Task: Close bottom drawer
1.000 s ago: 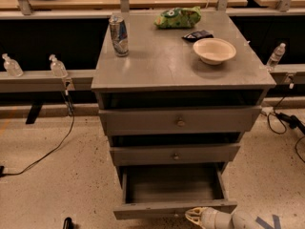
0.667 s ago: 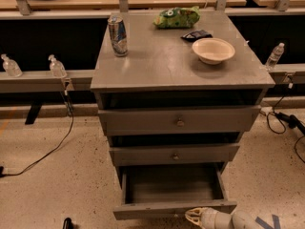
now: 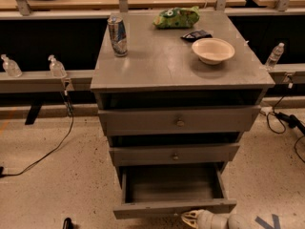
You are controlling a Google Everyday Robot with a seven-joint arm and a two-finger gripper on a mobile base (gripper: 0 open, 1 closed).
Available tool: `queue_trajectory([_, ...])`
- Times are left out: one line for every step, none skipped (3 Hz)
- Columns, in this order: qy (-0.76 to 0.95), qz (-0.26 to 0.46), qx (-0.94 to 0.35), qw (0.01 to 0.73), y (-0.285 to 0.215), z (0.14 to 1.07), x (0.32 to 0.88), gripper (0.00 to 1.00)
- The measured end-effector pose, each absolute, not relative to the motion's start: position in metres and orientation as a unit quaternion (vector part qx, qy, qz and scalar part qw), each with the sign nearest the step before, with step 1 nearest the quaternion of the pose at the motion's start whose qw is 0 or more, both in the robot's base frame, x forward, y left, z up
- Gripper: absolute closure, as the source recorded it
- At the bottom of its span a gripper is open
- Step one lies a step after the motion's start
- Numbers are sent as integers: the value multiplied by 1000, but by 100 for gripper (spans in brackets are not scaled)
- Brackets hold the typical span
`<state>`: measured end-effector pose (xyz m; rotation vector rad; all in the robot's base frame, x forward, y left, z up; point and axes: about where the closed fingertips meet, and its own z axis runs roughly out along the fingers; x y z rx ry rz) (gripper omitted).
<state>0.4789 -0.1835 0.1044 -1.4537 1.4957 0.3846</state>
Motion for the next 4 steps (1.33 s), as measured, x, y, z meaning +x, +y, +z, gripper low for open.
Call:
queue_trajectory([615,158,-598,489,-184,104,479,100])
queue_trajectory([596,160,-610,498,-189,98,469,100])
queue_trajectory([573,170,-626,500,-191,97,456,100])
queue_trajectory([560,182,-632,504,-195,97,444,100])
